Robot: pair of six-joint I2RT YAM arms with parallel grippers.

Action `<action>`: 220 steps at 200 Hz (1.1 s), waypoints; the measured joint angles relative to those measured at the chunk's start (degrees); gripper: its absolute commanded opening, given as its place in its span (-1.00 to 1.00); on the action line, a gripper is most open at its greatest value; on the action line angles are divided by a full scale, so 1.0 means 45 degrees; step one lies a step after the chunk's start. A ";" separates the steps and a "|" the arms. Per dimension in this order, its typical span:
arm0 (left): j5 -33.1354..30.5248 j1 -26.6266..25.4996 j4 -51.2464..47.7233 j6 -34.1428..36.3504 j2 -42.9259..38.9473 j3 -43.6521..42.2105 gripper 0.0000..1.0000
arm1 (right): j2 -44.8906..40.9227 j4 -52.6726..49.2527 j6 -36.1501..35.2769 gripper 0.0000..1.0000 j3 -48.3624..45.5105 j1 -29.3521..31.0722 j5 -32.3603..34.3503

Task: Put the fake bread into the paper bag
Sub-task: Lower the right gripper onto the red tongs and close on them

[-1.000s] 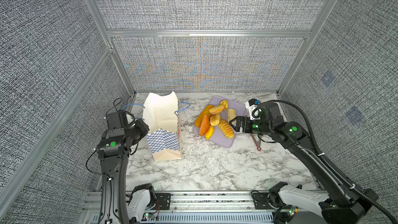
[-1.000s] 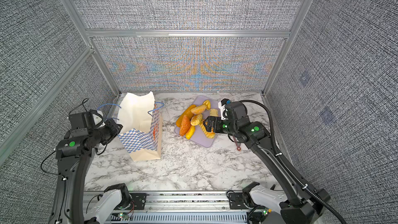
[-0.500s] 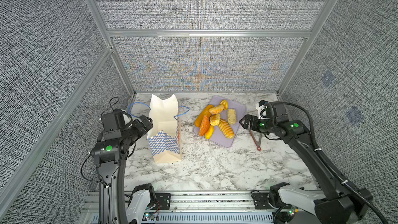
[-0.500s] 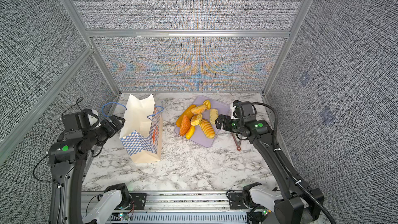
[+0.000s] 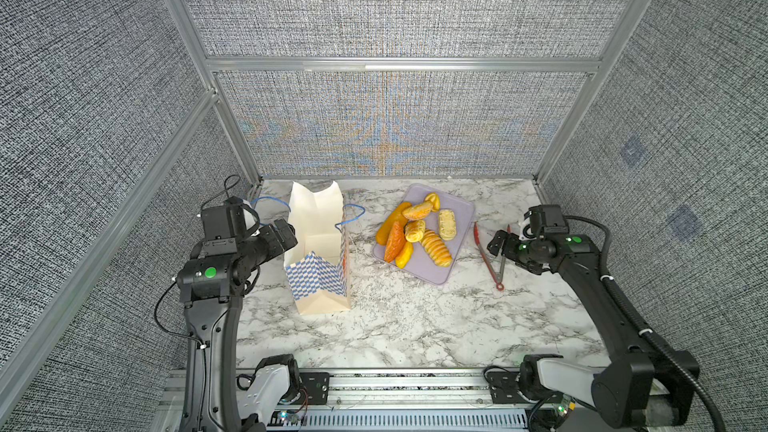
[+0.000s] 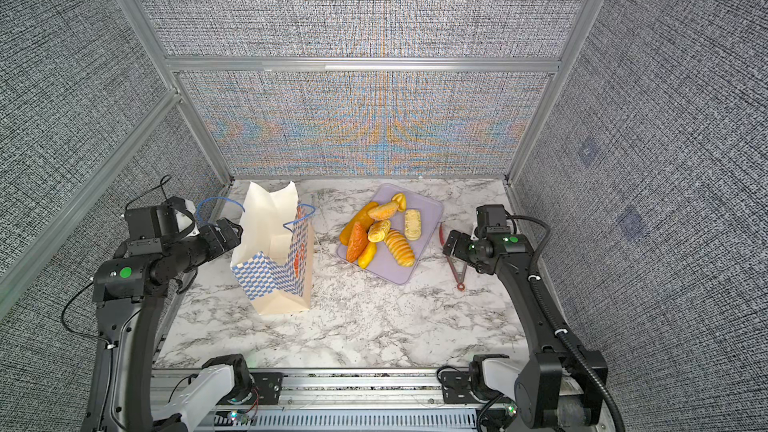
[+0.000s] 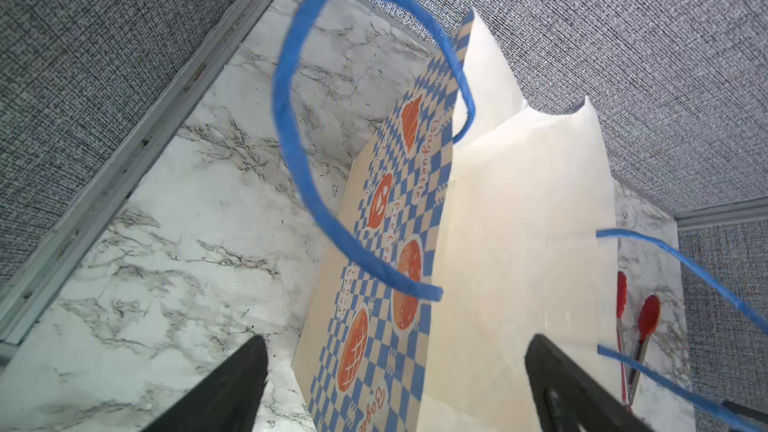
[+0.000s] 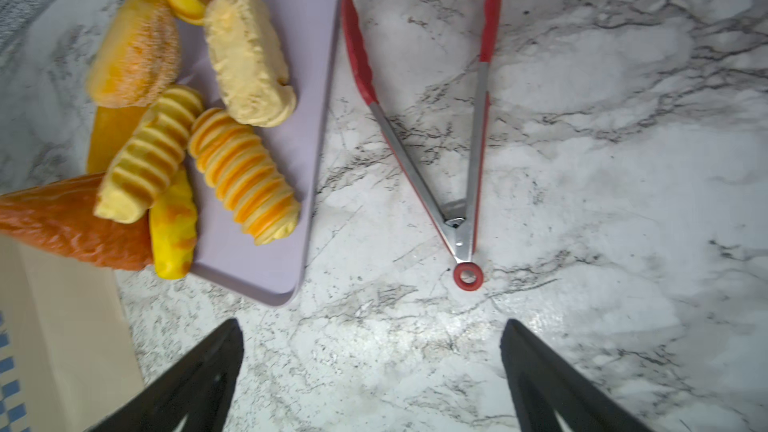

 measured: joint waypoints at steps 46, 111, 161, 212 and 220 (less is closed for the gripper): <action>-0.0311 -0.0160 0.0869 0.0121 -0.0345 -0.1409 0.97 | 0.2025 -0.0393 -0.0937 0.98 0.0228 -0.0044 0.0714; -0.0282 -0.0160 0.2166 0.0083 -0.0991 -0.2084 0.97 | 0.4609 -0.0282 -0.1914 0.98 0.0627 -0.0010 0.0923; -0.0257 -0.0160 0.2696 0.0068 -0.1428 -0.2633 0.97 | 0.6450 -0.0151 -0.2317 0.96 0.1962 0.0165 0.1248; 0.0015 -0.0160 0.2880 -0.0024 -0.1549 -0.2997 0.97 | 0.7757 -0.0243 -0.2545 0.90 0.2875 0.0175 0.1870; 0.0015 -0.0160 0.2890 -0.0044 -0.1549 -0.3026 0.97 | 0.7907 -0.0243 -0.2574 0.88 0.2953 0.0175 0.1880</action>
